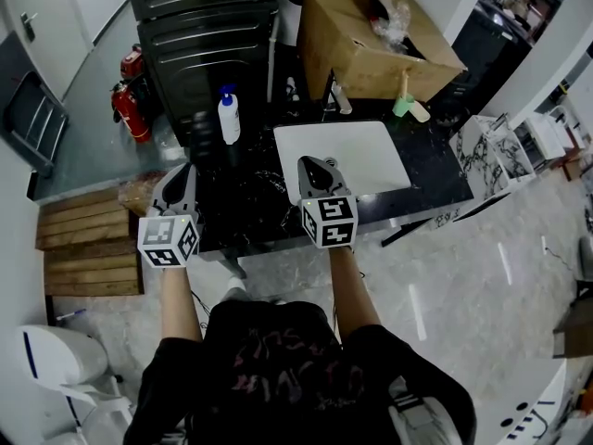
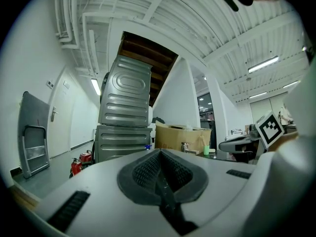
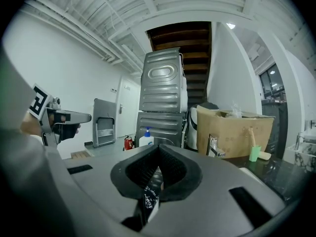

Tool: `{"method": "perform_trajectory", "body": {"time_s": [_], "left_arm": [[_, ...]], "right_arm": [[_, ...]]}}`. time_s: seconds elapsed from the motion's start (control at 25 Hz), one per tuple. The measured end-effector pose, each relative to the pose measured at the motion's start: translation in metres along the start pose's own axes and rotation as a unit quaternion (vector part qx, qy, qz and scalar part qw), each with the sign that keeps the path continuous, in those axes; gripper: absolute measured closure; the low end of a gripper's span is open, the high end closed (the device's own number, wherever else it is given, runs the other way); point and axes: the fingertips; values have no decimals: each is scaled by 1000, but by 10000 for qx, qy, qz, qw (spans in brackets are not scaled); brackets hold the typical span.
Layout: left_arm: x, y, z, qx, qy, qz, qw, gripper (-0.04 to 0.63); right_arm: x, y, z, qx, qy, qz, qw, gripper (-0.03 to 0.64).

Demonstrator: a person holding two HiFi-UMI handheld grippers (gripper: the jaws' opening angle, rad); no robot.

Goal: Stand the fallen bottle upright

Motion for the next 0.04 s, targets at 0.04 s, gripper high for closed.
{"method": "perform_trajectory", "body": {"time_s": [0.04], "left_arm": [[-1,0,0,-5,3,-3,10000,580]], "right_arm": [[-1,0,0,6,4,-9,10000,604]]}}
Point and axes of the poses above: the fingertips, and each gripper's own axes: x backward along the fingers, z to its right, y out of its underside, and after that the axes turned 4 degrees about -x, right-handed
